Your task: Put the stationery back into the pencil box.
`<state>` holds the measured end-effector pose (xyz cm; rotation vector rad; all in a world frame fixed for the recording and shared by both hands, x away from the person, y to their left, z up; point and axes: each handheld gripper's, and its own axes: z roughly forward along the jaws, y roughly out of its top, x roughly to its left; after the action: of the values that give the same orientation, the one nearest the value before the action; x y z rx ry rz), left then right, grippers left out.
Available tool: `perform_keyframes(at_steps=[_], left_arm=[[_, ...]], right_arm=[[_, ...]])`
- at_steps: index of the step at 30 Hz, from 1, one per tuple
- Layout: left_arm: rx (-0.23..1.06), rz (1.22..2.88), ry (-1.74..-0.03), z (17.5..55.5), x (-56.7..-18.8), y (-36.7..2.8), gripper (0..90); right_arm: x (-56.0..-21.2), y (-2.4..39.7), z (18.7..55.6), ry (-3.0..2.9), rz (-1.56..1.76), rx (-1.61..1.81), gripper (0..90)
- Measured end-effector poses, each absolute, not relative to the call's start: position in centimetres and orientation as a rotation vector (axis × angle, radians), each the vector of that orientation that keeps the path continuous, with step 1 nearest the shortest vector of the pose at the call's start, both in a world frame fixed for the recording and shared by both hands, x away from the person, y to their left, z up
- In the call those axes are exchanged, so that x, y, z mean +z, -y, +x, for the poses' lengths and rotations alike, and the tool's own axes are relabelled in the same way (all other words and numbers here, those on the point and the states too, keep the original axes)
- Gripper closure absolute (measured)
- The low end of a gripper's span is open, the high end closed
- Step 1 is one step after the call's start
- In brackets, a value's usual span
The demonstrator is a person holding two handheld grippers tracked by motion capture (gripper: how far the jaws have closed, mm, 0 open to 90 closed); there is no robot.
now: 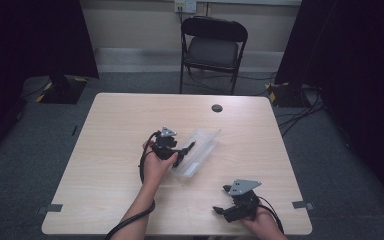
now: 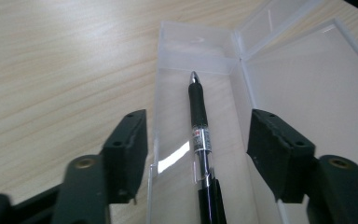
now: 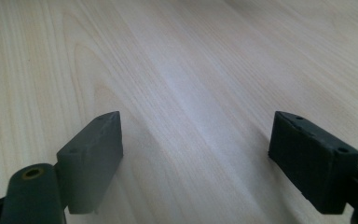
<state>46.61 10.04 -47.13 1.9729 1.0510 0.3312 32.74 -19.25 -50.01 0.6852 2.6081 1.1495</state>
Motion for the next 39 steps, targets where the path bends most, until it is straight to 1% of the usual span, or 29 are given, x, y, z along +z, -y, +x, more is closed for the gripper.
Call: perform_keyframes(at_steps=[3, 8, 16, 34, 39], left_arm=[[0.323, 1.958, -1.044, 46.5, -47.0, -10.5, 31.9], [0.310, 1.960, -1.032, 46.2, -46.6, -11.1, 27.1], [0.281, 1.967, -1.016, 45.4, -46.2, -11.8, 26.3], [0.302, 1.991, -1.014, 43.1, -46.4, -15.0, 26.4], [0.303, 1.971, -1.024, 42.3, -46.7, -15.7, 26.4]], right_arm=[[-50.0, 19.3, 32.7, -2.608, 0.684, 1.149, 16.7], [-50.0, 19.3, 32.7, -2.606, 0.688, 1.149, 16.7], [-50.0, 19.3, 32.6, -2.606, 0.694, 1.152, 16.7], [-50.0, 19.3, 32.6, -2.607, 0.691, 1.151, 16.7], [-50.0, 19.3, 32.6, -2.606, 0.693, 1.149, 16.7]])
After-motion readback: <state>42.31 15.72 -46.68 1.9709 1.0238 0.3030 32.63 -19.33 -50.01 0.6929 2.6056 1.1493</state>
